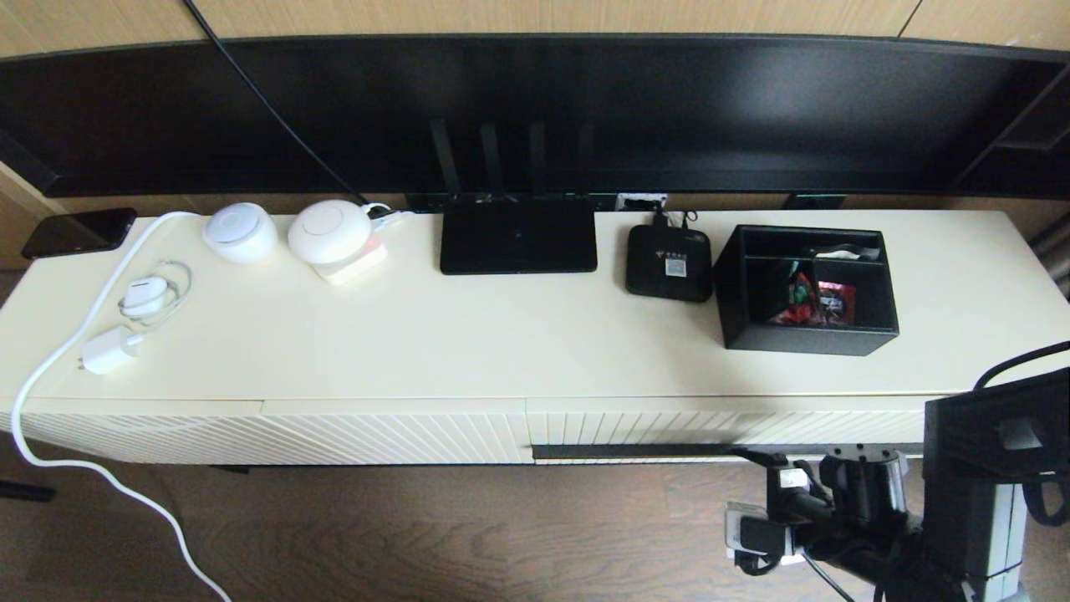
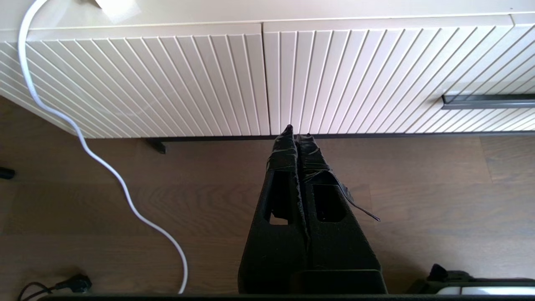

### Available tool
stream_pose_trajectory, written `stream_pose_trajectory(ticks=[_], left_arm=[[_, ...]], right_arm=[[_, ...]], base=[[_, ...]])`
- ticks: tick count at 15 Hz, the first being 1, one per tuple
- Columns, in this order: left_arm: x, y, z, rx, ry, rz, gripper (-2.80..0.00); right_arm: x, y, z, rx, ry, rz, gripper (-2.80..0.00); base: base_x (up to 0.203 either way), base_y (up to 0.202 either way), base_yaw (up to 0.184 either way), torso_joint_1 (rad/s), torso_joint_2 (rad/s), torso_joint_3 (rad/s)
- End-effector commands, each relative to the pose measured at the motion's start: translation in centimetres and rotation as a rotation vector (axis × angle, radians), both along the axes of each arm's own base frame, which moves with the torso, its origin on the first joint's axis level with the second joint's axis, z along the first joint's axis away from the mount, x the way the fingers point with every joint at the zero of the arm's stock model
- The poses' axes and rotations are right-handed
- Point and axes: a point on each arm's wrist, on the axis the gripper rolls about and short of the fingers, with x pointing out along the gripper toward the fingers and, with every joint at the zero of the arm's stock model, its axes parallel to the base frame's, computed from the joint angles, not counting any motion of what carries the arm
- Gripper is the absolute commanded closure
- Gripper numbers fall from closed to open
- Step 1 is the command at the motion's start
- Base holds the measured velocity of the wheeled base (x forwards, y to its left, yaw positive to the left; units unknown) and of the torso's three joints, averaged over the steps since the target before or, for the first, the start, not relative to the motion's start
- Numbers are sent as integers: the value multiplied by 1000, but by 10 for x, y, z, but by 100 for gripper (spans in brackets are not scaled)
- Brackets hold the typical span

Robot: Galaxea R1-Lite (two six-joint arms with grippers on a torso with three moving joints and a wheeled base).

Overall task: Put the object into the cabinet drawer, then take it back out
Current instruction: Open the drawer

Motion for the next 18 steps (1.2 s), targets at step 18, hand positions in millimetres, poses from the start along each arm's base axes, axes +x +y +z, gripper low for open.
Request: stream_pose_trajectory(ticks=[18], left_arm=[[0,0,0,0,2,0,0]], right_arm=[[-58,-5,41,-1,-36,54,-280]], base=[[0,0,0,0,0,0]])
